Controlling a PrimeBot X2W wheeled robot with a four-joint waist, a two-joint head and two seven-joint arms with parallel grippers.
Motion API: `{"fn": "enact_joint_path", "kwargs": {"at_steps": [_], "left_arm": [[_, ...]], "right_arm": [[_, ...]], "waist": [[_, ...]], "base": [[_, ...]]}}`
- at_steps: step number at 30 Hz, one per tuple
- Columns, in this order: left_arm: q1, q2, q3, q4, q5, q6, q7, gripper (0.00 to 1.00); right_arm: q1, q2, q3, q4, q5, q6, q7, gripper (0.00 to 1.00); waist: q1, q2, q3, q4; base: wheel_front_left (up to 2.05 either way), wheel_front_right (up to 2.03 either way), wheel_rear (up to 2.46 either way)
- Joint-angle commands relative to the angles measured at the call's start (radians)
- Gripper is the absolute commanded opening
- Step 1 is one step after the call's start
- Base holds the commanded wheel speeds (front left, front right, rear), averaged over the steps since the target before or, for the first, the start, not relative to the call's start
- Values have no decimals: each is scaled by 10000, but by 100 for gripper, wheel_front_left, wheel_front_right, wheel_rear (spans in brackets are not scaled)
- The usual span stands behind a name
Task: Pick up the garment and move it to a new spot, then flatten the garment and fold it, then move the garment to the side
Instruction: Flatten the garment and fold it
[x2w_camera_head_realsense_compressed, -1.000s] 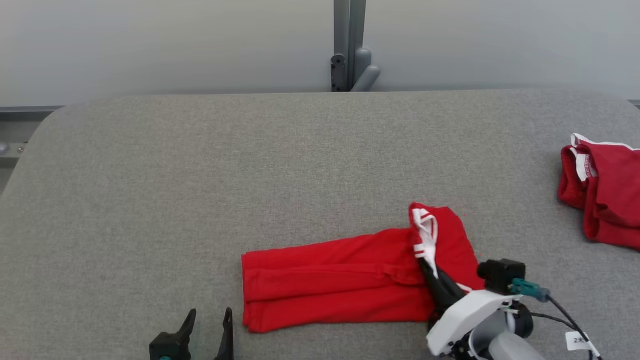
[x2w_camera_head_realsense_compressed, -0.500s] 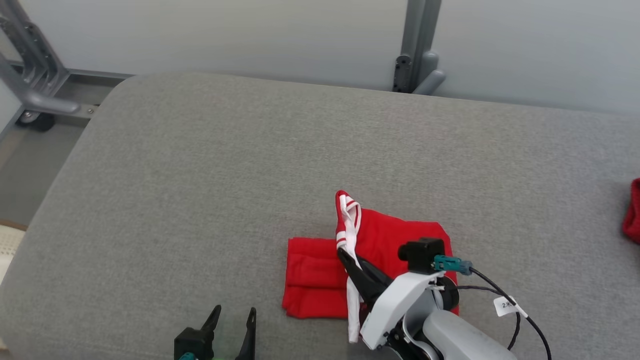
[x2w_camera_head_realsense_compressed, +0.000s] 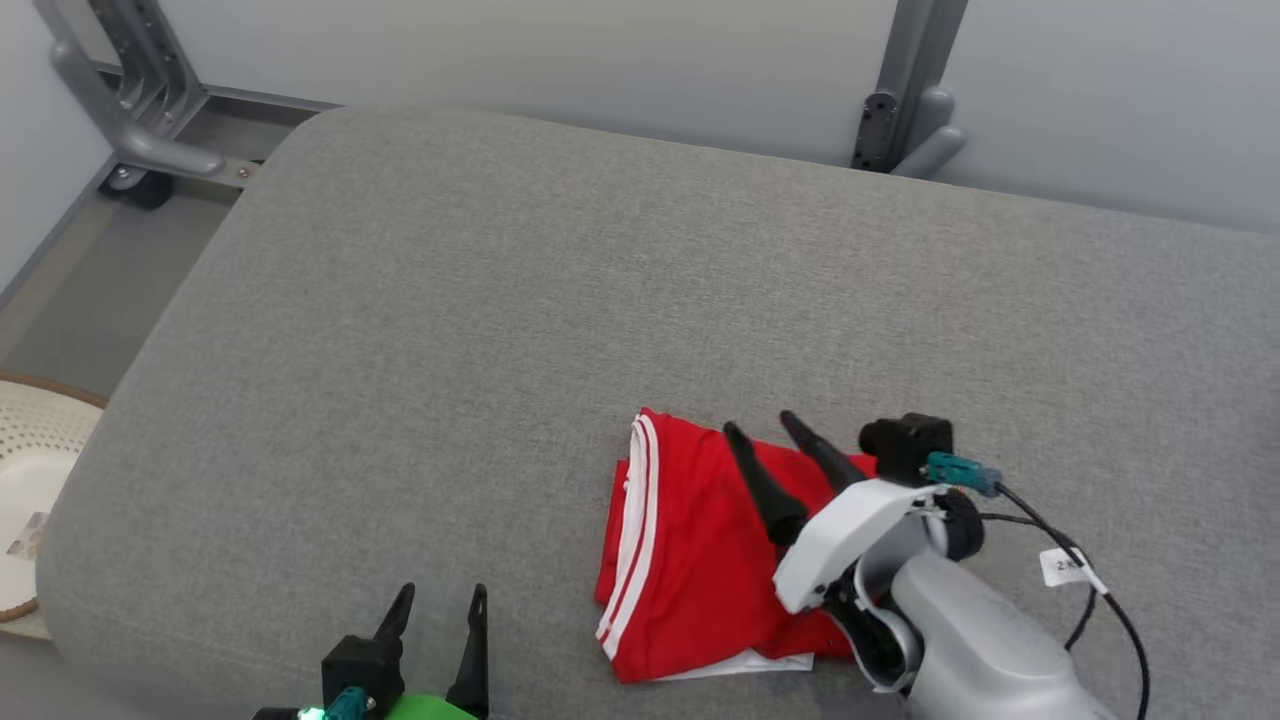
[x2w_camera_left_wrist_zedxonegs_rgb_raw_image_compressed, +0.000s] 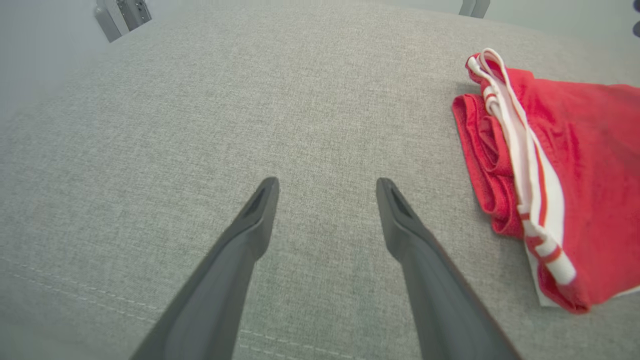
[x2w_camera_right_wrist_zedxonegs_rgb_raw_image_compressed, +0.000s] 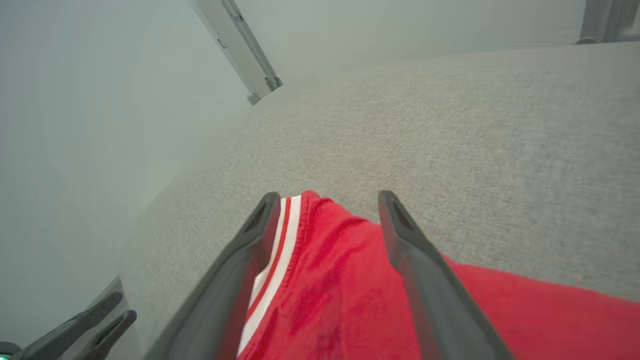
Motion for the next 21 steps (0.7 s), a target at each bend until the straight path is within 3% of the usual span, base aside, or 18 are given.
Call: {"fn": "enact_joint_path", "kwargs": {"at_steps": [1, 6, 11, 21], "left_arm": [[-56, 28, 92, -69, -12, 45, 3, 100], [7, 28, 436, -263, 67, 21, 2, 100], [80, 31, 712, -313, 91, 73, 3, 100], [254, 34, 1182, -503, 180, 99, 3, 100]], "right_arm": [[301, -124, -446, -76, -414, -2, -28, 100], [1257, -328, -2338, -673, -2090, -2, -30, 100], [2259, -330, -3716, -1162, -3066, -2, -30, 100], [3361, -140, -4980, -2172, -4318, 0, -31, 100]], "waist": [[0, 0, -97, -566], [0, 0, -163, -1276], [0, 0, -259, -1885], [0, 0, -412, -2642]], "base": [[0, 0, 0], [0, 0, 0], [0, 0, 0], [0, 0, 0]]}}
